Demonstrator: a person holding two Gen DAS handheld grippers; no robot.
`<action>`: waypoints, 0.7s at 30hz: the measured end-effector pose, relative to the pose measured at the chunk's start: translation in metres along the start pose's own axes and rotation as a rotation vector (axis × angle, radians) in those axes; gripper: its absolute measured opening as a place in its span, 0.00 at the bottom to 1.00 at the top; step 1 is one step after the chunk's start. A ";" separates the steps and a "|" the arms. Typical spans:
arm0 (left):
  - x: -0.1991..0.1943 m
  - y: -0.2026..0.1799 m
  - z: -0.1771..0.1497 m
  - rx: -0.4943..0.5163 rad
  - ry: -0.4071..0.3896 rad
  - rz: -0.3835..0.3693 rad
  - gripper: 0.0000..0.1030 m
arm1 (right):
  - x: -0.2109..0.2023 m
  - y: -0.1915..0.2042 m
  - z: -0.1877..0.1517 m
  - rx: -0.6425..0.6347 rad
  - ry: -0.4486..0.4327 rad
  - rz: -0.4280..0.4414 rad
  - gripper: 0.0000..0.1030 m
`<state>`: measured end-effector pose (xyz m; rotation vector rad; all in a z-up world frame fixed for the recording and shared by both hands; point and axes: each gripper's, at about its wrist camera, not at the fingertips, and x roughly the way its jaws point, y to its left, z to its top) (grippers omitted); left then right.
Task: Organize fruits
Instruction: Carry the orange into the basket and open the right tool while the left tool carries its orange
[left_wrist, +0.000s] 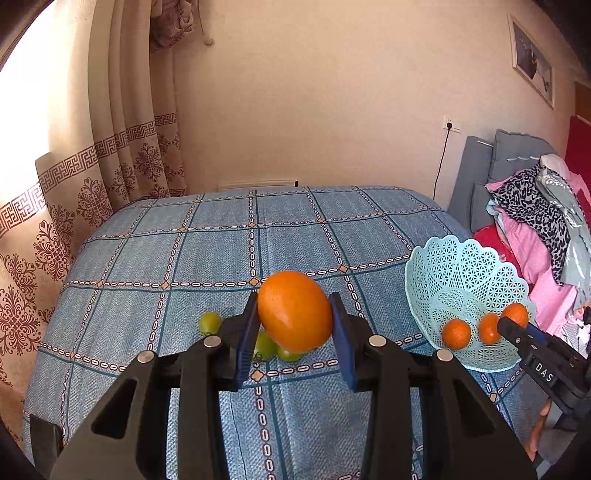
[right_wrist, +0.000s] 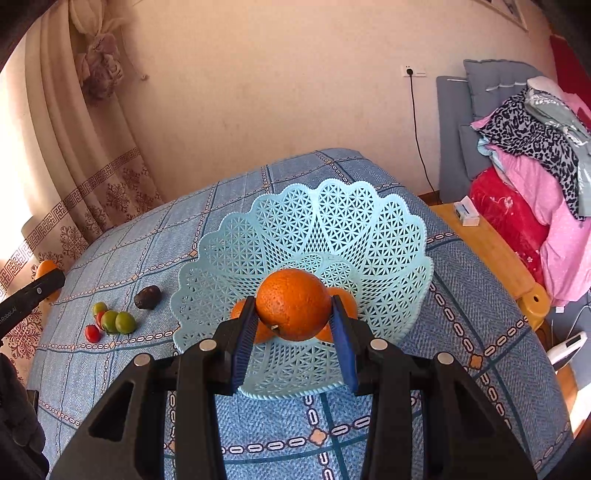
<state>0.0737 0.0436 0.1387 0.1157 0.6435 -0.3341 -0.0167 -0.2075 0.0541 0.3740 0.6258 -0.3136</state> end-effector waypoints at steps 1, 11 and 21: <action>0.001 -0.003 0.000 0.005 0.002 -0.003 0.37 | 0.001 0.000 -0.001 0.001 0.004 0.000 0.39; 0.008 -0.025 0.001 0.044 0.016 -0.039 0.37 | -0.002 0.001 -0.002 0.003 -0.014 -0.004 0.40; 0.018 -0.053 0.002 0.091 0.041 -0.098 0.37 | -0.004 -0.005 0.002 0.025 -0.039 -0.016 0.40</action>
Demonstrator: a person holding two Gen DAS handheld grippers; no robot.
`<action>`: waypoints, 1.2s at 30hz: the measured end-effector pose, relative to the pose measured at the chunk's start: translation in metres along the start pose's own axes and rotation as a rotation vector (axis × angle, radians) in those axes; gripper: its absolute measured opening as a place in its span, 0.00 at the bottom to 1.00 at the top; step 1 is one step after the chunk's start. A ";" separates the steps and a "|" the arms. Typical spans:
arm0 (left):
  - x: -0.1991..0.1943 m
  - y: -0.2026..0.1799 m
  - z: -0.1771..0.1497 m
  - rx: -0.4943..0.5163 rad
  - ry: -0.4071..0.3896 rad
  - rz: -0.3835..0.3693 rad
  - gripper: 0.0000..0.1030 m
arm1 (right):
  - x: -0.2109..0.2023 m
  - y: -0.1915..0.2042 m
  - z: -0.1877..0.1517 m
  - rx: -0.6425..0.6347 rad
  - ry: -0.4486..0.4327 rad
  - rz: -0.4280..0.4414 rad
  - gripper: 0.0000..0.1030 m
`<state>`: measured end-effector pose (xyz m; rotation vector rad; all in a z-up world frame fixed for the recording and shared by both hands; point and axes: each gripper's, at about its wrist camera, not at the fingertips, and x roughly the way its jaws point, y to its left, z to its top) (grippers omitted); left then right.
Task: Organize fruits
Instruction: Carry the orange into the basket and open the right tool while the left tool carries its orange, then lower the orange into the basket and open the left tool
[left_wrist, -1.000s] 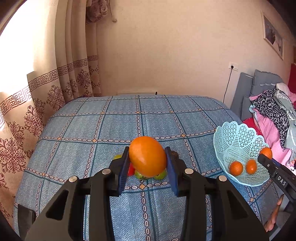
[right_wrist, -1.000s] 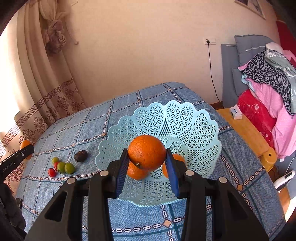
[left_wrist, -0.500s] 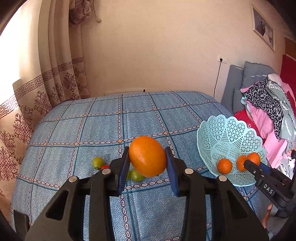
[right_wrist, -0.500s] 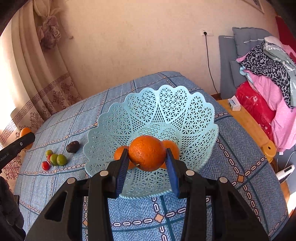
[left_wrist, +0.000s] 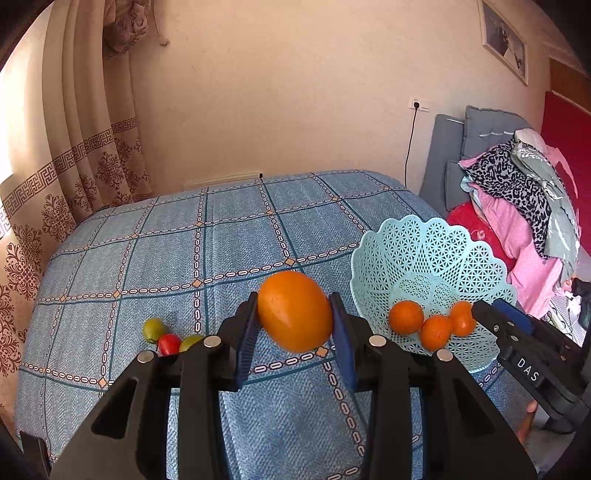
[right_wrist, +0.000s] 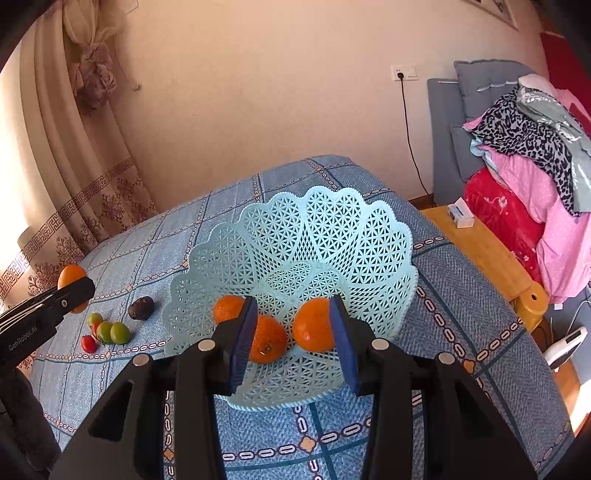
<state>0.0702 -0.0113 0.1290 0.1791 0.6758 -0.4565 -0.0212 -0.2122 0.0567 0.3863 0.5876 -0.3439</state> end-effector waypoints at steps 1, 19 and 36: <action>0.002 -0.003 0.000 0.004 0.005 -0.014 0.37 | -0.001 0.000 0.001 -0.001 -0.004 -0.003 0.40; 0.047 -0.064 0.008 0.099 0.085 -0.236 0.37 | -0.001 -0.014 0.005 0.006 -0.027 -0.031 0.40; 0.074 -0.069 0.020 0.060 0.080 -0.285 0.59 | 0.000 -0.019 0.003 0.015 -0.032 -0.033 0.45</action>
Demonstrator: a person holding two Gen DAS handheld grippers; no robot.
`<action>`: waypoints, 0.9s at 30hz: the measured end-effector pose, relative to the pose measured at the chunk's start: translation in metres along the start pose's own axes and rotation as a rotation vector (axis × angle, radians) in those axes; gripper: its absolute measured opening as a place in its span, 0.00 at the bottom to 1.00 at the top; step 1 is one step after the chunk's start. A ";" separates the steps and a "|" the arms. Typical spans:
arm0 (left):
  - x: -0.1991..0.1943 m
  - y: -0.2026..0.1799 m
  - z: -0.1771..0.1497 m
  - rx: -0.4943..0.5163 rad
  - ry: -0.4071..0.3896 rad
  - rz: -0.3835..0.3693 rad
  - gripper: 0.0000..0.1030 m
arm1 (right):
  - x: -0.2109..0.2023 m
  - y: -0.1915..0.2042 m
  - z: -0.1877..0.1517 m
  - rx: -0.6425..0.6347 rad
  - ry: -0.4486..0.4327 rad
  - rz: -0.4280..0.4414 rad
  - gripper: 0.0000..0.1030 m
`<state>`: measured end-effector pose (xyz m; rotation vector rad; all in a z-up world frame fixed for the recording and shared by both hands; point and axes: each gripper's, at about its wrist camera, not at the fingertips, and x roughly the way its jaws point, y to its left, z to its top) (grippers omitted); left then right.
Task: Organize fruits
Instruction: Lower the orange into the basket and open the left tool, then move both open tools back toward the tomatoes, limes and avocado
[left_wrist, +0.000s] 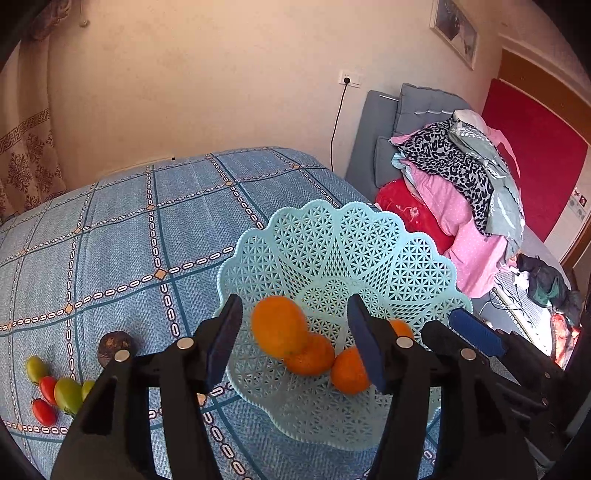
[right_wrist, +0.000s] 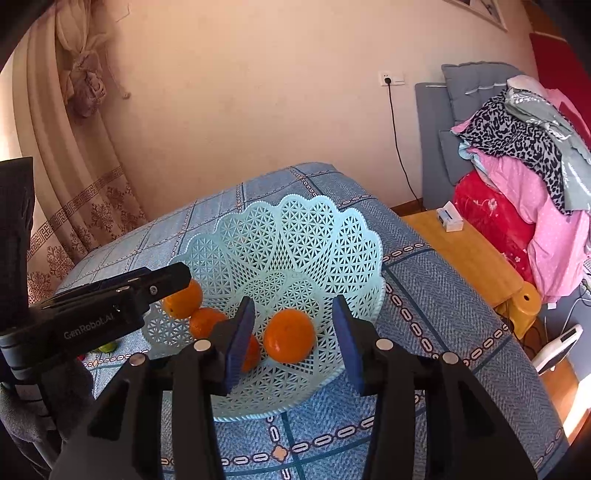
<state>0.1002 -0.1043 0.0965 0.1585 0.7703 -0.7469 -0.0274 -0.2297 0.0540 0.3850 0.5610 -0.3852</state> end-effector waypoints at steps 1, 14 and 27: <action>-0.002 0.002 0.000 -0.004 -0.003 0.005 0.59 | -0.001 0.001 0.000 -0.004 -0.004 -0.006 0.48; -0.032 0.023 0.001 -0.035 -0.067 0.114 0.74 | -0.006 0.007 0.000 -0.013 -0.015 -0.017 0.52; -0.074 0.047 0.002 -0.042 -0.139 0.217 0.89 | -0.013 0.024 0.000 -0.042 -0.025 0.016 0.59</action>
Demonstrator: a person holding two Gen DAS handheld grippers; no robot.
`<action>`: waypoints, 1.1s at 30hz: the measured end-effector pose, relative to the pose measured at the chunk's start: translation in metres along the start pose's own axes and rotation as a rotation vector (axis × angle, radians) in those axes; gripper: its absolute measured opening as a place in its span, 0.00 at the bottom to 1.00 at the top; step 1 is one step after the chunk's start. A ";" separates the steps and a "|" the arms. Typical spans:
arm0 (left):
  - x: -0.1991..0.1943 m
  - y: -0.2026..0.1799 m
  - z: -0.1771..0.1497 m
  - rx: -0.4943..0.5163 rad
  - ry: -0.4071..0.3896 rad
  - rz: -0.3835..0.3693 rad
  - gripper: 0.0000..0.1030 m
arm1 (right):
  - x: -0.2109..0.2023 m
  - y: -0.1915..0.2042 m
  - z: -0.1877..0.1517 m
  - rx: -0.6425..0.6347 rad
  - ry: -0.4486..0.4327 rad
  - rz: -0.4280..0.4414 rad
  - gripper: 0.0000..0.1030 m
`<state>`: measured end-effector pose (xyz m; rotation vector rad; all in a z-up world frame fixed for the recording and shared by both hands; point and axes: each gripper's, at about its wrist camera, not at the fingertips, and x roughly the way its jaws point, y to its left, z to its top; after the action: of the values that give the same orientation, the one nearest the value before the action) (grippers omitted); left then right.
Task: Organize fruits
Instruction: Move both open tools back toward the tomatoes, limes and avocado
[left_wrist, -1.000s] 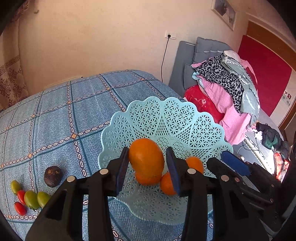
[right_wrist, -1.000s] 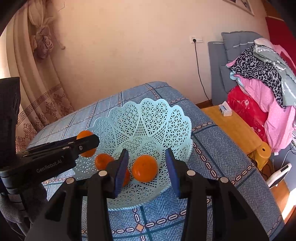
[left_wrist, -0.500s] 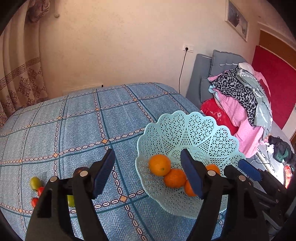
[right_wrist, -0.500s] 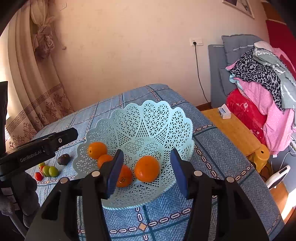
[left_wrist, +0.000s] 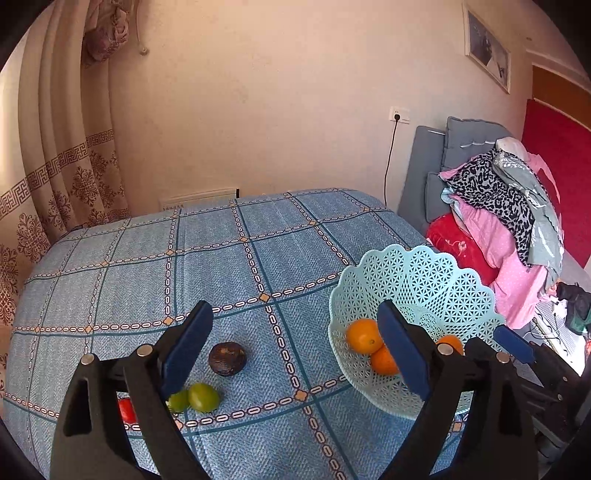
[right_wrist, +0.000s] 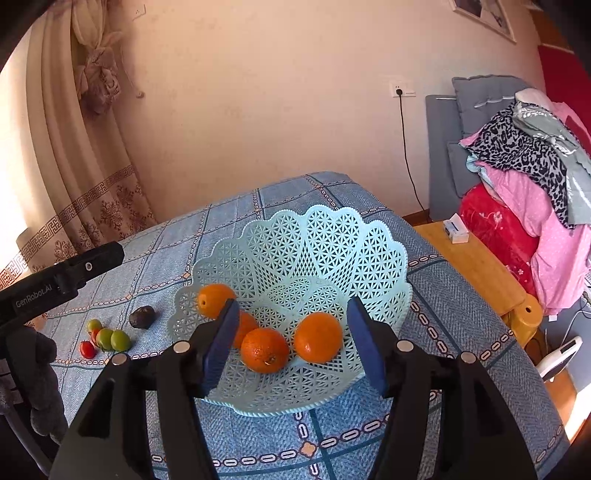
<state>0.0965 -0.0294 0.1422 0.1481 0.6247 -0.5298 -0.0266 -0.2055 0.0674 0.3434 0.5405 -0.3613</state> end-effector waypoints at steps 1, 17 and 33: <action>-0.003 0.004 0.000 -0.005 -0.004 0.006 0.89 | -0.001 0.002 0.000 -0.003 -0.001 0.003 0.59; -0.041 0.078 -0.003 -0.125 -0.042 0.128 0.89 | -0.005 0.039 -0.008 -0.059 0.013 0.063 0.59; -0.038 0.130 -0.037 -0.203 0.017 0.201 0.89 | -0.006 0.091 -0.021 -0.156 0.047 0.146 0.59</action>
<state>0.1181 0.1085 0.1317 0.0227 0.6679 -0.2689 -0.0023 -0.1150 0.0741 0.2398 0.5825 -0.1695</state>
